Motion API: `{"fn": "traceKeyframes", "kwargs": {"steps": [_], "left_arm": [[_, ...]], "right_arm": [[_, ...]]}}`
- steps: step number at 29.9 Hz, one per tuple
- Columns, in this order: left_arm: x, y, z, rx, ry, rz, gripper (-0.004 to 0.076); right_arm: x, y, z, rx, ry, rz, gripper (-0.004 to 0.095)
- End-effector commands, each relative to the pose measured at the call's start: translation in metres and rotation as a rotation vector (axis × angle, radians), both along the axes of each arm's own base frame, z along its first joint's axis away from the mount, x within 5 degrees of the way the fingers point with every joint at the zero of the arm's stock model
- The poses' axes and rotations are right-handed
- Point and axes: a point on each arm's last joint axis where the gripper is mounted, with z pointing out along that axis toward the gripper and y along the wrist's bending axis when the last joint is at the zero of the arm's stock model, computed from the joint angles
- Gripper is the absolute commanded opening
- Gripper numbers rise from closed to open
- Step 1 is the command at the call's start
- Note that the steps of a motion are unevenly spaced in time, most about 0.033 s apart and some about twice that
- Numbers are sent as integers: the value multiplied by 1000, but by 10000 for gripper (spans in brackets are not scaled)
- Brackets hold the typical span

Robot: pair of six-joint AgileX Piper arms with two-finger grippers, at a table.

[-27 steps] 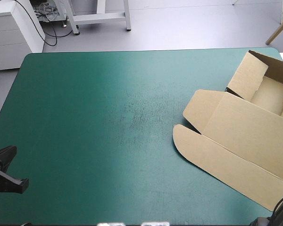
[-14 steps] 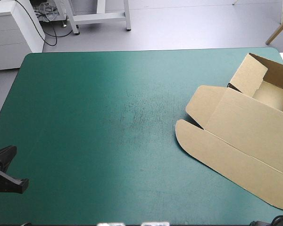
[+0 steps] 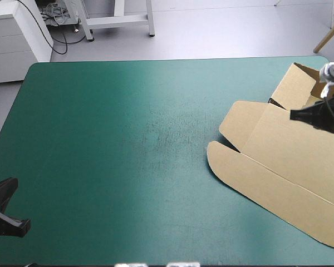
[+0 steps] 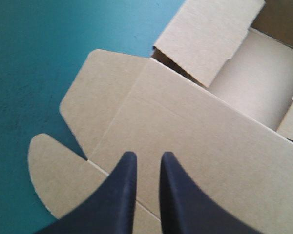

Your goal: Fold the box

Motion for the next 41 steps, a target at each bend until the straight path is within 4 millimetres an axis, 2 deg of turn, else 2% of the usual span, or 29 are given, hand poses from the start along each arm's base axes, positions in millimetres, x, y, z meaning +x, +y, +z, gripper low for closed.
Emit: {"fn": "traceKeyframes", "kwargs": {"steps": [1, 4, 8, 15, 21, 26, 34, 41], "left_arm": [[-4, -1, 2, -55, -90, -26, -10], [-10, 0, -10, -81, -118, -47, -10], [-17, 2, -30, -108, -171, -65, -10], [-27, 5, -68, -143, -261, -86, -10], [-29, 6, -98, -144, -270, -90, -10], [-30, 6, -118, -145, -275, -92, -10], [-19, 1, -135, -118, -240, -96, -10], [-16, 1, -139, -98, -237, -89, -10]], "right_arm": [[-36, 24, 13, -35, -199, 102, -10], [-64, 31, 5, -72, -295, 155, -16], [-98, 34, -18, -95, -369, 168, -18], [-134, 33, -67, -122, -415, 157, -18], [-157, 34, -96, -105, -490, 136, -19], [-175, 34, -107, -99, -583, 105, -19], [-190, 32, -129, -56, -640, 51, -19], [-199, 31, -128, -39, -692, 20, -19]]}}
